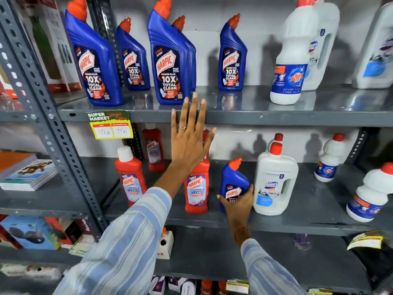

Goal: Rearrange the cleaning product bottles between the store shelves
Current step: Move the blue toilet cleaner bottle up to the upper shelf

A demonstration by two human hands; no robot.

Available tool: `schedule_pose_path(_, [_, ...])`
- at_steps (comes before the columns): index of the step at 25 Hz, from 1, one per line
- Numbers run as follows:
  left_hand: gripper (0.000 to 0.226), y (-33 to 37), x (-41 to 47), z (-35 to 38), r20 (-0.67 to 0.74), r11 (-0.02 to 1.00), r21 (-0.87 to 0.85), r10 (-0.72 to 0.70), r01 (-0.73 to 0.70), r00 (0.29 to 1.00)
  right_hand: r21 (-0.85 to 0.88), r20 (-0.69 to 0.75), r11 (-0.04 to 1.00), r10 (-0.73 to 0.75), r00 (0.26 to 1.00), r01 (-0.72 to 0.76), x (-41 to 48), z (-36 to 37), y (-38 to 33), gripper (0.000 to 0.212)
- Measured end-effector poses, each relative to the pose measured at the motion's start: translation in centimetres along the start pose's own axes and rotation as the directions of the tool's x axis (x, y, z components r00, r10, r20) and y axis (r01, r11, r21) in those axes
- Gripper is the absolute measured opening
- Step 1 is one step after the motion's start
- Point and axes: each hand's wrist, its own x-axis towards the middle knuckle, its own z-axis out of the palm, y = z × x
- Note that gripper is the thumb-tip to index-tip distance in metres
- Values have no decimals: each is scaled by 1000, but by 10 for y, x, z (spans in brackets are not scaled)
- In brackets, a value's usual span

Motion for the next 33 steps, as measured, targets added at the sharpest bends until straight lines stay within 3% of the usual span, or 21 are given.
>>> schedule_pose_path(5, [71,-5,-1,-4,21,1000,6,23,-23,1000,-48,11,999,14,1000,-14,7,-5,-1,102])
schedule_pose_path(8, [70,-2,-1,-7,43,1000,-2,2,-2,999,52,13,982,-183,983,182,-2,-27,-15,89])
schedule_pose_path(16, [60,-2,-3,-19,65,996,-91,11,-5,998,230,-179,847,-447,877,479,-13,-88,-159,99])
schedule_pose_path(20, [61,2,-3,-24,72,993,-114,-11,19,997,234,-231,812,-488,842,535,14,-109,-241,112])
schedule_pose_path(24, [63,3,-4,-26,93,995,-96,-18,27,996,167,-263,794,-536,802,585,47,-104,-293,111])
schedule_pose_path(33, [67,1,-3,-23,98,997,-70,-20,27,995,86,-169,858,-489,856,507,94,-57,-306,113])
